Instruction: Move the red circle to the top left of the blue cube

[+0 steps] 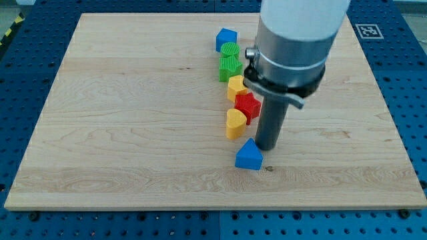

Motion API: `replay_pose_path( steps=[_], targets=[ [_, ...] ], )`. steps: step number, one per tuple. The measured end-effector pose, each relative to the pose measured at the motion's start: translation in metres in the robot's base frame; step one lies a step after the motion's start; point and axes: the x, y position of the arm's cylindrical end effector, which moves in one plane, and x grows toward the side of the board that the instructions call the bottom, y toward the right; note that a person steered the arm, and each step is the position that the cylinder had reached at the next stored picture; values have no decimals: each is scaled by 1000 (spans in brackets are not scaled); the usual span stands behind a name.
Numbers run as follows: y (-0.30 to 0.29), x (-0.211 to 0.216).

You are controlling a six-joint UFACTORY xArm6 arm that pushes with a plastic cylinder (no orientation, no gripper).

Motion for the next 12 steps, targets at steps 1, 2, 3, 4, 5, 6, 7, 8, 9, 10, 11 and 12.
replay_pose_path(
  steps=[1, 2, 3, 4, 5, 6, 7, 8, 9, 10, 11, 12],
  targets=[
    [7, -47],
    [9, -97],
    [9, -147],
    [21, -164],
    [46, -178],
    [52, -199],
    [52, -225],
    [53, -235],
    [81, -235],
    [109, -246],
    [109, -272],
    [105, -280]
  ],
)
